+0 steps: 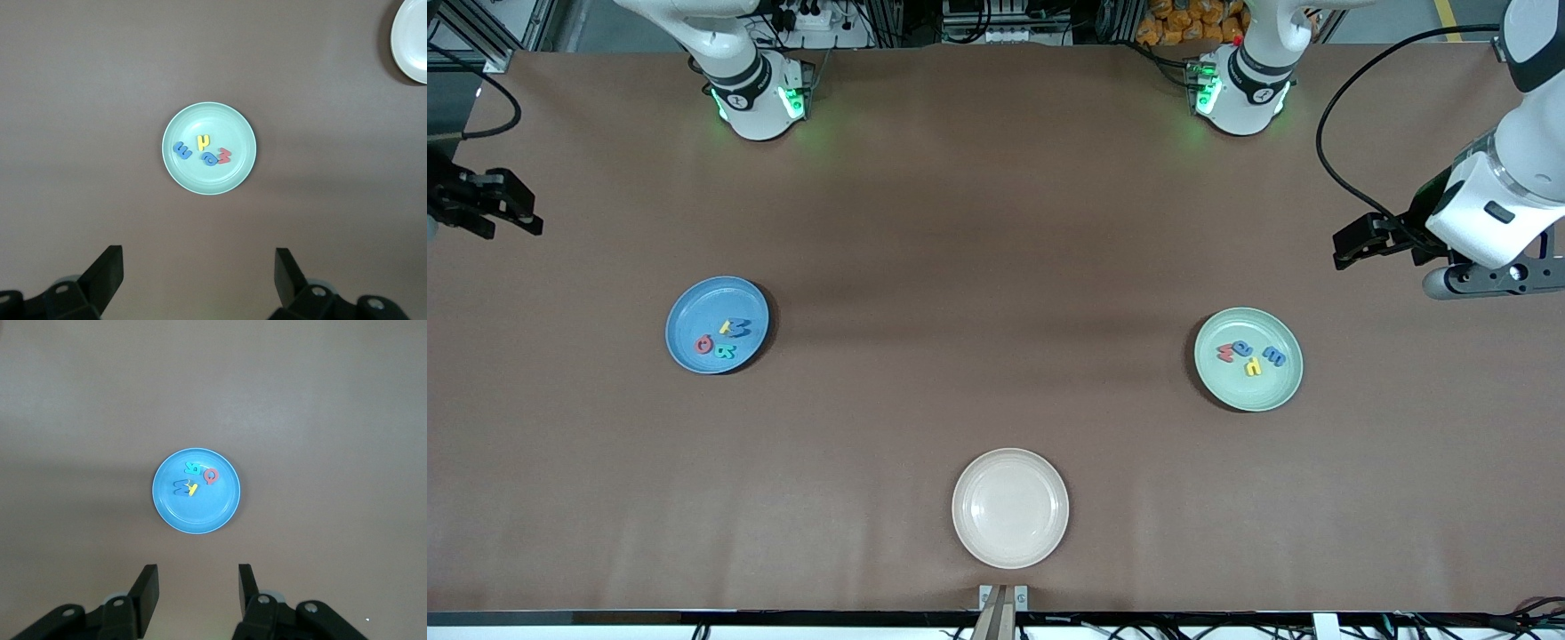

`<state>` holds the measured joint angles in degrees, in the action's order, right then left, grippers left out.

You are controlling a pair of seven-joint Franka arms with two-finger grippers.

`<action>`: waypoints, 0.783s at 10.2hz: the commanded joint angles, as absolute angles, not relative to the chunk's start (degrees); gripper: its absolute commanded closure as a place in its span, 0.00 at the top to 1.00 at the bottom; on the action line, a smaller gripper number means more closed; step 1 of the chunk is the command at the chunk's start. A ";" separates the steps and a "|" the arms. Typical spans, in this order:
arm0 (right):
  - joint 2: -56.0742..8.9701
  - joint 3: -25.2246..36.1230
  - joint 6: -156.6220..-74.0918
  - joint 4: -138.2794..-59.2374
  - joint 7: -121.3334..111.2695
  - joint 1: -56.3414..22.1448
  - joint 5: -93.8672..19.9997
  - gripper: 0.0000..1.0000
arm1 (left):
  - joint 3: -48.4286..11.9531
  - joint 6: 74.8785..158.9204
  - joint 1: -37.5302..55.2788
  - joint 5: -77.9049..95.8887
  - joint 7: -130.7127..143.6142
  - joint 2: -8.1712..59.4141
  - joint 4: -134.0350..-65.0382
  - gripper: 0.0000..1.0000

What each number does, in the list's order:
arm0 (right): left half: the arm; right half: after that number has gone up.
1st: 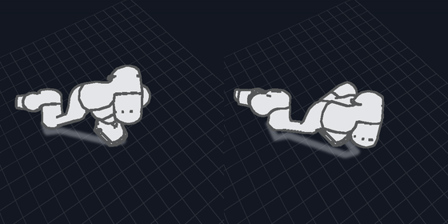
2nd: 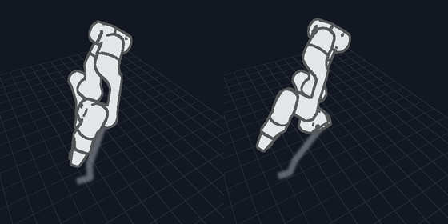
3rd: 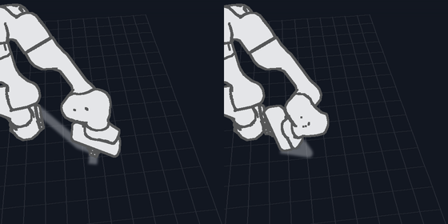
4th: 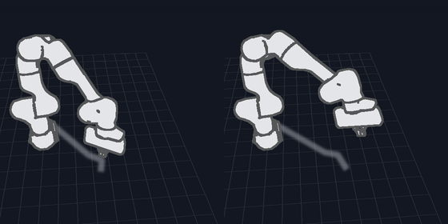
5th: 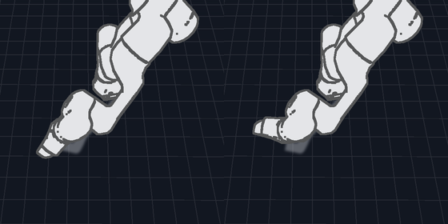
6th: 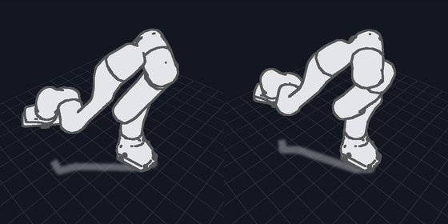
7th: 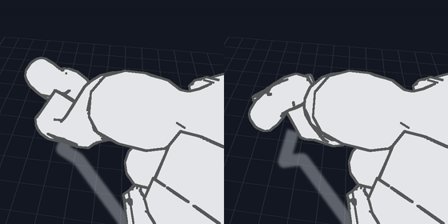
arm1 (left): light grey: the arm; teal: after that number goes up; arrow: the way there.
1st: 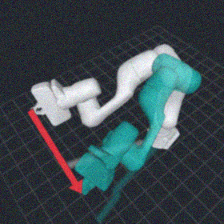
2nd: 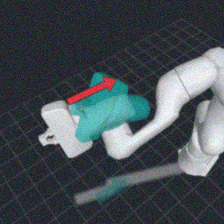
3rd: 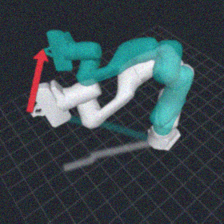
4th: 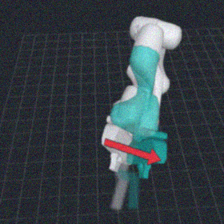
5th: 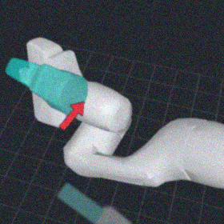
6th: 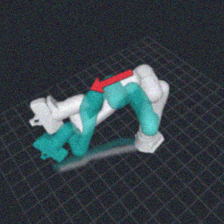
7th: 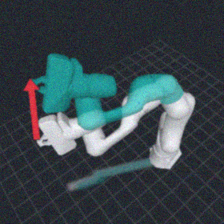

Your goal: Sort uppercase to blue plate, lowercase to green plate

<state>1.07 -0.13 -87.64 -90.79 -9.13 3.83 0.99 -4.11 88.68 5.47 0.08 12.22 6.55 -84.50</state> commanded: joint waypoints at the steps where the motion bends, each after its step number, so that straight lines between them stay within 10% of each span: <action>1: -0.09 0.44 -86.48 -88.68 -8.62 2.99 1.05 0.57 | -4.22 88.86 5.27 -0.44 12.22 6.59 -83.94 1.00; 8: -0.09 0.44 -86.40 -88.77 -8.96 3.16 1.05 0.56 | -4.48 93.25 5.10 -5.87 12.13 6.33 -83.94 1.00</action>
<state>0.63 -0.11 -87.57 -90.41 -9.13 3.76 0.99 -4.08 92.19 5.21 -2.80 12.22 6.54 -84.32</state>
